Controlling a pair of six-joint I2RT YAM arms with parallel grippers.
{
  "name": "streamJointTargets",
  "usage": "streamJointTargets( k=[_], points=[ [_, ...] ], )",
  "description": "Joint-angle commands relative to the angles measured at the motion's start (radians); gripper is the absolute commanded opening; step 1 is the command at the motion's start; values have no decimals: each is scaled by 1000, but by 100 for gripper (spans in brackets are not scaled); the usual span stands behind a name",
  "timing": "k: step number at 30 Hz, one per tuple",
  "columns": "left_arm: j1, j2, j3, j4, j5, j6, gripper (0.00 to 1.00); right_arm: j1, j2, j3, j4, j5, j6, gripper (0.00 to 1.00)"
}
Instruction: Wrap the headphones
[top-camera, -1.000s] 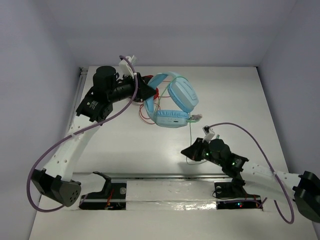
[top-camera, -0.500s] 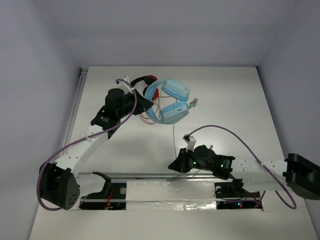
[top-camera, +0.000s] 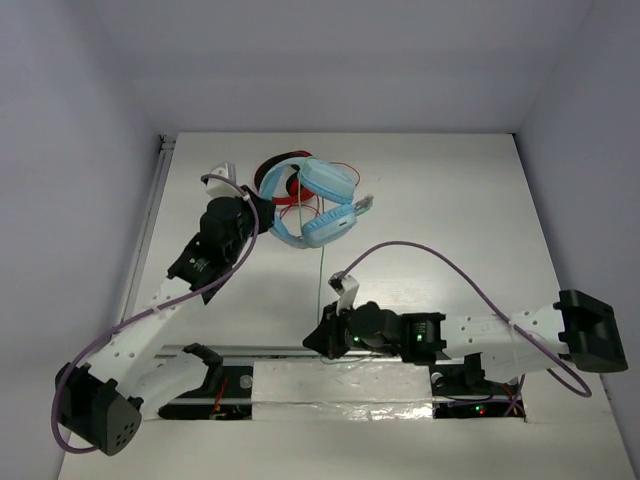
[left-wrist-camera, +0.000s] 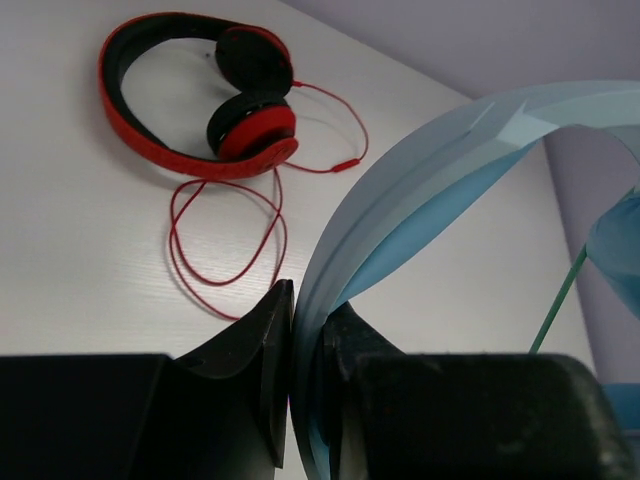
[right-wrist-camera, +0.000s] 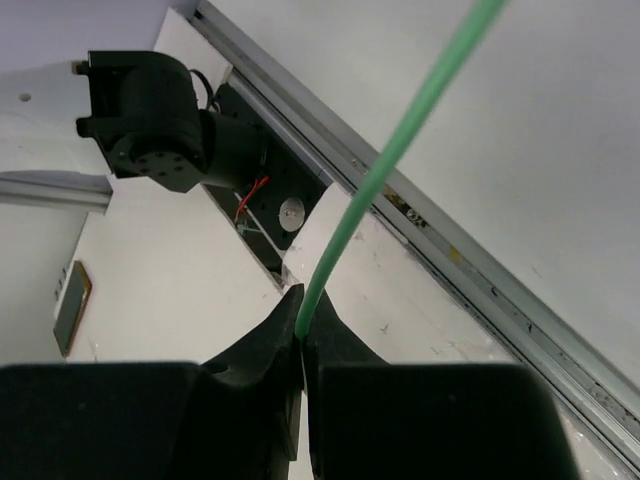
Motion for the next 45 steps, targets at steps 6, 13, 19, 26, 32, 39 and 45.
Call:
streamJointTargets(
  k=[6,13,19,26,32,39,45],
  points=[
    [-110,-34,-66,61,-236,-30,0,62,122,182,-199,18,-91,5],
    [-322,15,-55,-93,-492,26,0,84,109,334,-320,-41,-176,3],
    [-461,123,3,-338,-534,64,0,84,7,472,-587,59,-301,0],
    [-563,231,124,-456,-401,101,0,29,-53,573,-831,259,-398,0],
    [-563,193,136,-501,-289,182,0,-48,-127,569,-932,385,-403,0],
    [-563,165,162,-525,-108,358,0,-120,-130,560,-962,451,-429,0],
    [-563,141,172,-561,-56,423,0,-140,-81,555,-975,650,-380,0]
  ],
)
